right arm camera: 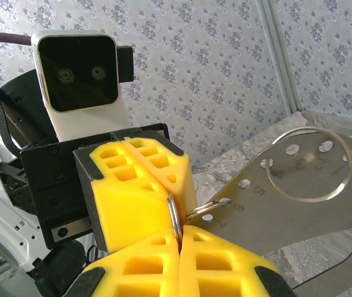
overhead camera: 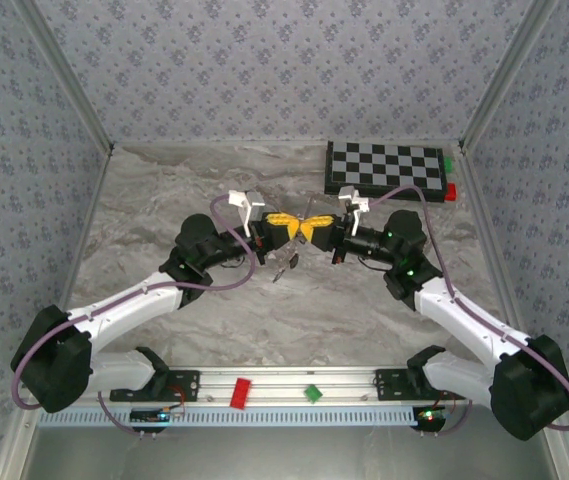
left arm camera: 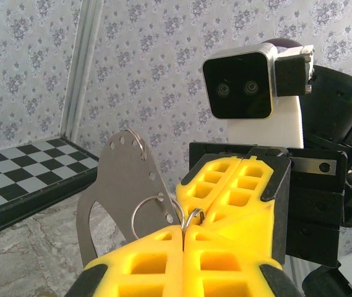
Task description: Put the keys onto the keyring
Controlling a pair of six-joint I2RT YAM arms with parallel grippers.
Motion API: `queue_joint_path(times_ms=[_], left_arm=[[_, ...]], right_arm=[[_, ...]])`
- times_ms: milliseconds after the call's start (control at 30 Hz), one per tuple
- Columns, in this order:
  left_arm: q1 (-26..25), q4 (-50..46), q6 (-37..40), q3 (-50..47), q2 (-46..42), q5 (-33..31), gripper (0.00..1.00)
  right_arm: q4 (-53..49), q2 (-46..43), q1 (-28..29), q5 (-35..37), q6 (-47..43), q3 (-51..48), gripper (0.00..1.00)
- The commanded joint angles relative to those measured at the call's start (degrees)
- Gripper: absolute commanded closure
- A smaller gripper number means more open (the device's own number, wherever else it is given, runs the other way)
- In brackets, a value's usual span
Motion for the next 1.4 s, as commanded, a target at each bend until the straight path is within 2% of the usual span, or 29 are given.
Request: queue_joint_path(times_ms=[0,67,133,267,533,800,1167,1367], left_arm=[[-0.3,1.8,0.2,0.5,-1.9,0.7,1.00],[-0.3,1.2,0.4,0.6,-2.3,0.3,0.93],[-0.3,0.5,0.8,0.9,-2.6,-0.1,0.75],[-0.1,-1.0,1.9,1.5,-3.4,0.7,0.66],[0.5,-6.5,6.4,3.3,-3.7,3.0,0.66],[2.5,-6.8,7.6,2.6,-3.1,4.4,0.66],[3.1,-8.5,10.7,2.5,-1.8,9.4,0.67],[3.1,-8.7,10.7,3.7,0.2,13.4,0.68]], right_arm=[[-3.5,-2.0,0.5,-0.5,-3.7,2.8,1.00],[-8.0,-2.9,0.3,-0.3,-6.2,3.7,1.00],[-13.5,-3.8,-0.1,-0.3,-9.3,5.2,1.00],[-26.2,-4.6,-1.4,-1.1,-15.6,9.3,1.00],[-53.7,-0.9,-2.4,-0.6,-30.0,21.9,1.00],[-72.9,6.1,-1.6,3.8,-34.7,35.5,1.00],[-92.8,14.4,2.3,8.1,-43.8,49.3,1.00],[-96.2,17.3,4.3,10.4,-45.5,52.7,1.00]])
